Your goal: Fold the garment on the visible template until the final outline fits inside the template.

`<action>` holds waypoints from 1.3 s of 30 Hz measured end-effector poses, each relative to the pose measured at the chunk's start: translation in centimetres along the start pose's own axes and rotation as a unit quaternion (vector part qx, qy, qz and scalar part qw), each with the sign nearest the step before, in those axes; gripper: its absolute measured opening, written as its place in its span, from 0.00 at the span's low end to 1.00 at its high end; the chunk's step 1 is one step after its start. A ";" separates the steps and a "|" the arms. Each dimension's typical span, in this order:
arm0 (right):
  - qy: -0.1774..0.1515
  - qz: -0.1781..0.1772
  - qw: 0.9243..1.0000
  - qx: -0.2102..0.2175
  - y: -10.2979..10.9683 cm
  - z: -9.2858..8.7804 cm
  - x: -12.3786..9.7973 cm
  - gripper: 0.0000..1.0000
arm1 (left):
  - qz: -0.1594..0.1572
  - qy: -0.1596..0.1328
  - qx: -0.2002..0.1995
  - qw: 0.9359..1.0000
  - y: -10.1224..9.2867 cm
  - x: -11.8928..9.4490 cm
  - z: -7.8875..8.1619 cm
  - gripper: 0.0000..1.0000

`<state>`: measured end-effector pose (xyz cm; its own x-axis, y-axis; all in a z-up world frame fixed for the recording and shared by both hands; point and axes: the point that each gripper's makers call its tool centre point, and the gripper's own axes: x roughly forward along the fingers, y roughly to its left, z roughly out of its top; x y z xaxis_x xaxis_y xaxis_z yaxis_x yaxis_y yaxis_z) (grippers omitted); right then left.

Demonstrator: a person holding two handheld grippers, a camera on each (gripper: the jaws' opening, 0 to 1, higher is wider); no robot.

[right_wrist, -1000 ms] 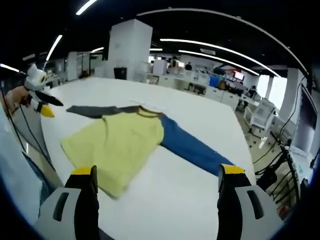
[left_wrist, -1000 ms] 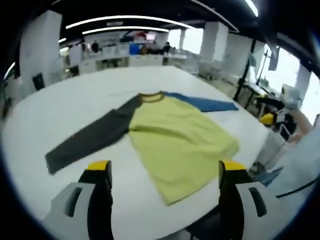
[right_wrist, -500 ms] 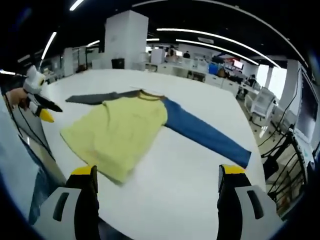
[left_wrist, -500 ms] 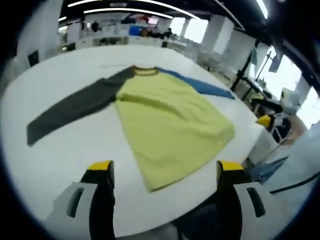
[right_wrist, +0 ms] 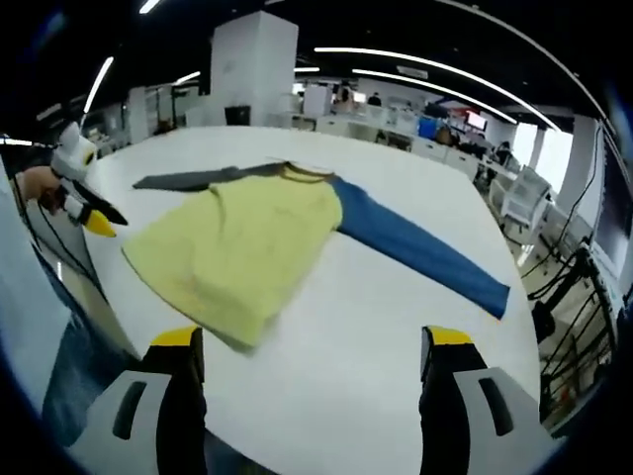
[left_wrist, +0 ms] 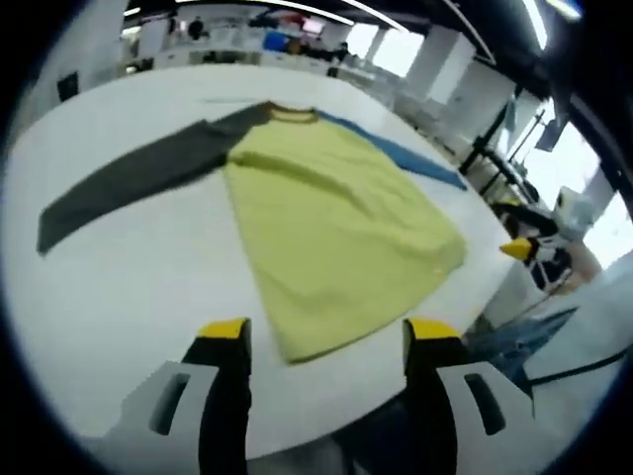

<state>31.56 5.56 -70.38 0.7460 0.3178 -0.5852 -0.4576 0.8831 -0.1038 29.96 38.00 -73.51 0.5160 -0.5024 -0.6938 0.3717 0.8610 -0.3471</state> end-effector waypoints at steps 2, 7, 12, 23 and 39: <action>0.008 0.008 1.000 0.006 0.3 -0.6 0.1 0.84 | -0.001 0.003 -0.010 1.000 0.0 0.3 -0.2 0.54; 0.014 0.013 1.000 0.015 0.5 -1.2 0.1 0.80 | 0.001 0.016 -0.003 1.000 0.0 0.8 -0.6 0.51; 0.018 0.013 1.000 0.013 0.6 -1.6 0.2 0.76 | 0.000 0.021 -0.017 1.000 0.2 1.1 -0.7 0.45; 0.012 0.012 1.000 0.013 0.1 -1.1 0.3 0.76 | 0.005 0.044 -0.025 0.999 0.7 1.5 -1.4 0.32; 0.032 0.055 0.998 -0.007 2.8 -2.2 2.1 0.59 | 0.012 0.064 -0.031 0.997 1.2 2.3 -2.0 0.06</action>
<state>30.81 7.91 -73.73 0.6581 0.3900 -0.6440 -0.5430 0.8384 -0.0473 30.08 38.05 -76.74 0.4202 -0.4715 -0.7753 0.3110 0.8775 -0.3651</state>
